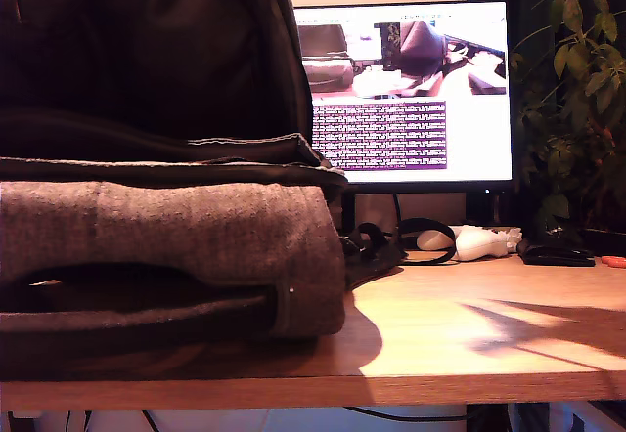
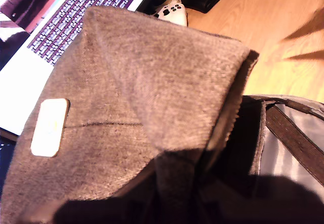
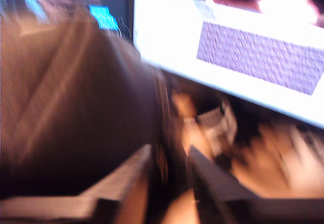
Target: Pack the pair of socks inside the grey Google backpack
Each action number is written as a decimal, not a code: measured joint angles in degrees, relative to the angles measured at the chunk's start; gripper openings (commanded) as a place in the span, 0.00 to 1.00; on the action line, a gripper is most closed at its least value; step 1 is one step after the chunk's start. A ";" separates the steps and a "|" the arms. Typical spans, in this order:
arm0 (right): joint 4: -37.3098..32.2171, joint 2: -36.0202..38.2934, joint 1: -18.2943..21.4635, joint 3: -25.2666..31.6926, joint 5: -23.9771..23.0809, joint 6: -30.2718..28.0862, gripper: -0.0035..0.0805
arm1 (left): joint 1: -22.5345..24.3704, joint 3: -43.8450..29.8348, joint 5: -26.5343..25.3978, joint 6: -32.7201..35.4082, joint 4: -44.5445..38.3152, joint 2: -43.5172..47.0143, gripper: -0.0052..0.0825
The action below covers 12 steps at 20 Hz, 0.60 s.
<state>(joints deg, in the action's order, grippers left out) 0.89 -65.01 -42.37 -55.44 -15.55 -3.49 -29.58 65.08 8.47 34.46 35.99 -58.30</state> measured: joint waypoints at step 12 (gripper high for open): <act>-16.33 -7.21 6.64 4.46 11.17 -2.56 0.03 | -0.04 0.33 0.83 0.00 -3.02 -3.26 0.77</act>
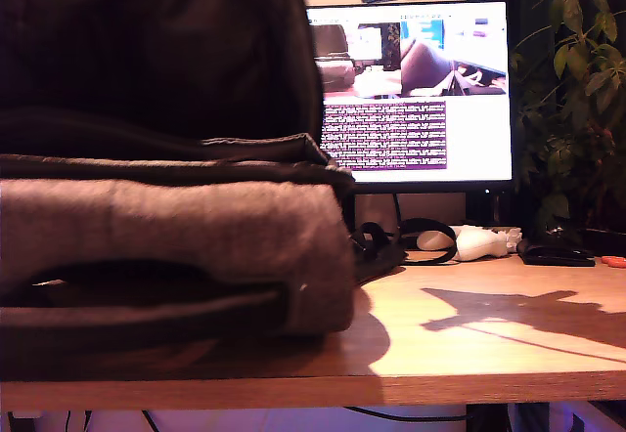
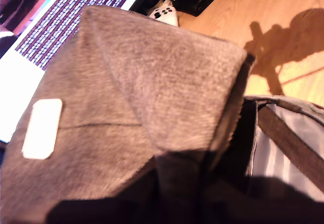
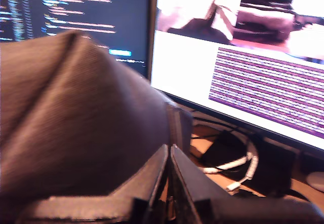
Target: Pack the pair of socks inside the grey Google backpack
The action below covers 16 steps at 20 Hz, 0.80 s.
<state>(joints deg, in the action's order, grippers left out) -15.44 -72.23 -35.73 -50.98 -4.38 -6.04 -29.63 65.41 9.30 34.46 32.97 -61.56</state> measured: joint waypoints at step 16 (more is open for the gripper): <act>6.32 0.00 0.46 0.00 4.24 -1.55 0.03 | -3.26 2.08 1.27 -0.09 11.80 -9.53 0.60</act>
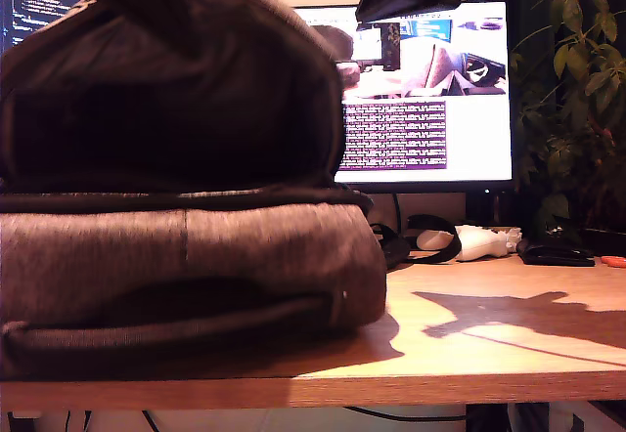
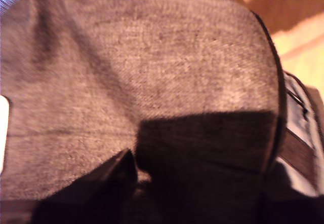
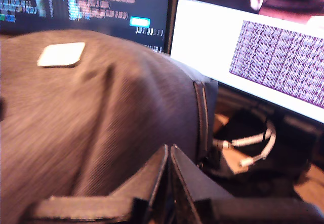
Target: Pack the pair of socks inside the grey Google backpack
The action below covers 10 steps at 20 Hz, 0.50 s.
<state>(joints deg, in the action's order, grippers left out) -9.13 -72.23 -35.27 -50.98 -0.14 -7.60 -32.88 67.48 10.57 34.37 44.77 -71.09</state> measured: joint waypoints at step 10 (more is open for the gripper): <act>0.68 0.00 1.18 0.00 2.58 -0.20 0.03 | -0.72 2.51 5.05 -8.72 11.63 0.00 0.71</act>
<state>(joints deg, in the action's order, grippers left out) -8.45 -72.23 -34.09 -50.98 2.44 -7.79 -33.61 70.00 15.62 25.65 56.40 -71.09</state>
